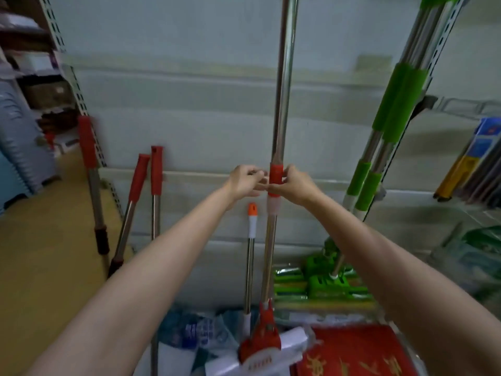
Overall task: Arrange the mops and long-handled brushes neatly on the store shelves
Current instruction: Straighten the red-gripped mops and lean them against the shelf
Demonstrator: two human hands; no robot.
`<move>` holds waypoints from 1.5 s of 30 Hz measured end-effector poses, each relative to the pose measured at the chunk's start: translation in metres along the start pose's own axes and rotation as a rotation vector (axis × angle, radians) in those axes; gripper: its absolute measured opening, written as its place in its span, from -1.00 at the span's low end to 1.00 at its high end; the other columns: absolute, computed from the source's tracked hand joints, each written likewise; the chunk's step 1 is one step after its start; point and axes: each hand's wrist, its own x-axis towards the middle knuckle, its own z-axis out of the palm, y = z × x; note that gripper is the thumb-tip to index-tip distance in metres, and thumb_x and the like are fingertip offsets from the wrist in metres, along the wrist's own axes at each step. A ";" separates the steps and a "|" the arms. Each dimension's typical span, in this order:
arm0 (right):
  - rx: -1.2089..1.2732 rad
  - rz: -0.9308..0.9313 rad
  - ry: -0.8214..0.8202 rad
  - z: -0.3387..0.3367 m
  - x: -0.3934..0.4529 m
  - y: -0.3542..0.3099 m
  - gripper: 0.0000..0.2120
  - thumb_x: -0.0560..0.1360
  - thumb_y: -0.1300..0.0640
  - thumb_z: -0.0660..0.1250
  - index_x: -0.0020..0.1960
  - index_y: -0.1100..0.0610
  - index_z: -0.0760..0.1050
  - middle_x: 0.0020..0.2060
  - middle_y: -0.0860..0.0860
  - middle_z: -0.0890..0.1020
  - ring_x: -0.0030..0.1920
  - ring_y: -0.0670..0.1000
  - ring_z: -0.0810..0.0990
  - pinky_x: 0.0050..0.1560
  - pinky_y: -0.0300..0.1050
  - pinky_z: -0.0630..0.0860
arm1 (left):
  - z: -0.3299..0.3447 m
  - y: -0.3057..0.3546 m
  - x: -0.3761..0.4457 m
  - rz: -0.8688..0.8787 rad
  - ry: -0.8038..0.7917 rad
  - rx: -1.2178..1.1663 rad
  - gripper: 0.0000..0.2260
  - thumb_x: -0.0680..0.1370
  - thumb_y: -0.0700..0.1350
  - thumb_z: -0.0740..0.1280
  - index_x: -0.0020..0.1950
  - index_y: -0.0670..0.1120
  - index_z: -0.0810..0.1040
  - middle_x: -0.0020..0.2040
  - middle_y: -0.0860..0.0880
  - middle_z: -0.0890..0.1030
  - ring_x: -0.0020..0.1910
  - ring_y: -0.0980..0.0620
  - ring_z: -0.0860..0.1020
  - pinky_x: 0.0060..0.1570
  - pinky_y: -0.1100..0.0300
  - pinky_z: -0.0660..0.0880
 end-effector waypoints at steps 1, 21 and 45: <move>-0.004 0.022 -0.024 0.010 -0.004 0.008 -0.52 0.42 -0.03 0.42 0.20 0.21 0.39 0.14 0.16 0.58 0.15 0.14 0.53 -0.07 -0.16 0.37 | 0.001 -0.017 -0.002 -0.053 -0.008 -0.006 -0.78 0.61 -0.25 0.11 0.17 -0.29 0.46 -0.05 -0.17 0.52 -0.27 0.07 0.50 -0.27 0.27 0.45; -0.046 -0.020 0.087 0.047 -0.014 0.076 -0.78 0.40 0.09 0.38 -0.04 0.03 0.37 -0.26 -0.03 0.53 -0.21 0.03 0.51 -0.27 -0.14 0.39 | 0.064 -0.258 0.084 -0.477 0.034 0.232 -0.68 0.50 -0.09 0.27 0.13 -0.29 0.49 0.10 -0.27 0.58 0.04 -0.21 0.57 -0.17 0.12 0.40; 0.032 0.086 0.124 0.033 -0.013 0.093 -0.77 0.34 0.11 0.39 -0.06 0.07 0.40 -0.14 0.11 0.59 -0.09 0.18 0.61 -0.01 0.17 0.58 | 0.057 -0.243 0.003 -0.224 0.227 0.042 -0.67 0.46 -0.31 0.23 0.20 -0.24 0.30 -0.34 -0.05 0.44 -0.40 0.00 0.45 -0.38 0.17 0.43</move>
